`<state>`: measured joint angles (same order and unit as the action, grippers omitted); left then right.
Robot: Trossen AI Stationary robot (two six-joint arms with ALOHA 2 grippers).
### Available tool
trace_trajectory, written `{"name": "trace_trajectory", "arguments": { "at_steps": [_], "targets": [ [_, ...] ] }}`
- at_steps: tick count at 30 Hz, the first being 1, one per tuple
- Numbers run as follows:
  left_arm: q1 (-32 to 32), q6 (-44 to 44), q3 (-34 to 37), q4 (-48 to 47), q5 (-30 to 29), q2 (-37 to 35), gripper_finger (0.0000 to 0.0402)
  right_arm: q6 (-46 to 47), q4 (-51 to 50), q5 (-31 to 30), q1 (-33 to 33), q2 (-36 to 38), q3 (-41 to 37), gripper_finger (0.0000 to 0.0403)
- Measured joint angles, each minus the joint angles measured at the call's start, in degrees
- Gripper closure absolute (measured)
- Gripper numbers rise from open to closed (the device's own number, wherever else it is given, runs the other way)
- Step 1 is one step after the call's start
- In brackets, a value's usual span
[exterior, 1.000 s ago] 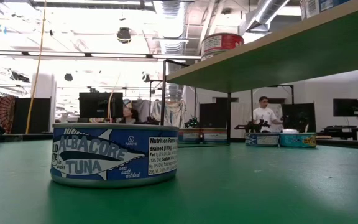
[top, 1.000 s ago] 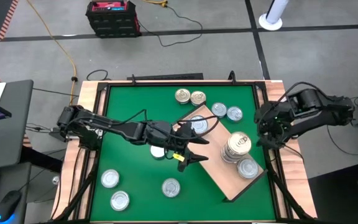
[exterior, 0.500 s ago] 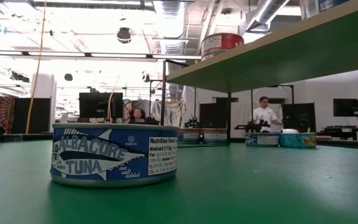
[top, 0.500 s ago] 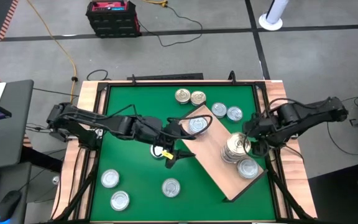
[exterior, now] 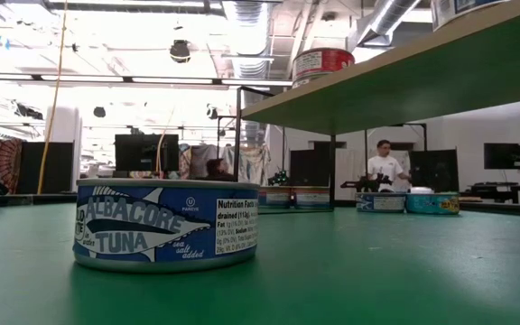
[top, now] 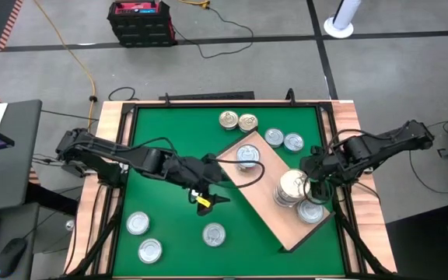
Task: Stack canned seafood by type on shelf
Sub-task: Stack the blue tuna can on top of the red tuna can on the shelf
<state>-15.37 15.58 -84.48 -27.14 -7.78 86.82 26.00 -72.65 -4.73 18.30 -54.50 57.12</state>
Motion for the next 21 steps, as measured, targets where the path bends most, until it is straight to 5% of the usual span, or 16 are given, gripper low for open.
{"name": "trace_trajectory", "arguments": {
  "at_steps": [6,14,21],
  "targets": [
    [-2.46,2.7,1.67,-7.21,-5.39,-4.23,0.0104,6.15,-5.84,-1.68,-1.41,4.23,2.65,0.0121],
    [-1.57,15.88,22.41,3.89,-4.27,-16.32,0.0104,15.92,-6.27,-3.12,-10.81,7.56,3.02,0.0121],
    [6.5,23.8,33.1,7.2,-5.8,-26.14,0.0104,18.11,-1.76,-4.36,-22.39,4.98,3.02,0.0121]
  ]
}}
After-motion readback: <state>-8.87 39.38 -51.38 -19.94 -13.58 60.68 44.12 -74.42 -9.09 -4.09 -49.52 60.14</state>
